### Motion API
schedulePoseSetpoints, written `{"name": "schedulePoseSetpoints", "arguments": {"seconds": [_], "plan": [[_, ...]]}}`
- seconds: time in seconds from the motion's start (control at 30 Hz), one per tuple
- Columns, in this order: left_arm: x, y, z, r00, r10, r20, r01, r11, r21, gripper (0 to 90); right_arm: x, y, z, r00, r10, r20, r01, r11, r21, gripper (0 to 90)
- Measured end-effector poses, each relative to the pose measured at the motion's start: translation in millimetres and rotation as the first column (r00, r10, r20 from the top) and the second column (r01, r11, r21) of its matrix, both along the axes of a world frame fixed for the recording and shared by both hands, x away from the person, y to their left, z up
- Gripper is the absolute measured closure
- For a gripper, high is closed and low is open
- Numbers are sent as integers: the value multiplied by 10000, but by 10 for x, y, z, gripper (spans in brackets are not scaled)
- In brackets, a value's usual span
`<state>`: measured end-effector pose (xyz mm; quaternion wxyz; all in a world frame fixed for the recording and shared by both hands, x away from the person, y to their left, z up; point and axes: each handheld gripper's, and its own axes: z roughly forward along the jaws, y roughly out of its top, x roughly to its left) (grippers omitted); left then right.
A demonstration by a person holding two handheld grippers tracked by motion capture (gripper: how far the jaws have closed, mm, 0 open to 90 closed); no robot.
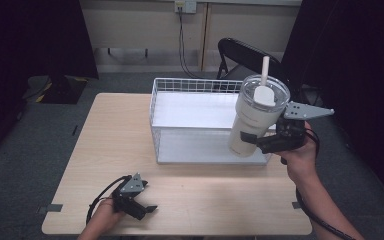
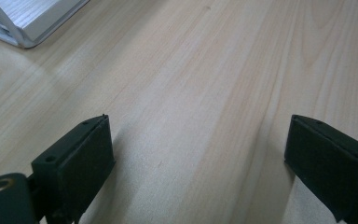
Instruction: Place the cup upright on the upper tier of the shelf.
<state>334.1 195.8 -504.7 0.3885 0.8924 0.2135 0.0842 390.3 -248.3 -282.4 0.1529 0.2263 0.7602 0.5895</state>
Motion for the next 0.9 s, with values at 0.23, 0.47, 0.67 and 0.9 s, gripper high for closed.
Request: {"name": "schedulePoseSetpoints", "arguments": {"seconds": [0.23, 0.47, 0.67, 0.9], "plan": [[0, 0, 0, 10000, 0, -2, 0, 10000, -2, 73, 43, 30, 99, 10000, -66, -53, 67, 10000, 18, 106], [0, 0, 0, 10000, -2, 0, 2, 10000, 4, 73, 98, 32, 193, 9997, -224, -69, 224, 9997, -18, 106], [0, 0, 0, 10000, -3, 2, 3, 10000, 0, 73, 149, 41, 271, 9993, -369, -1, 369, 9993, -32, 106], [0, 0, 1, 10000, 5, 20, -5, 10000, 10, 72, 238, 68, 345, 9979, -647, 90, 648, 9979, -80, 107]]}}
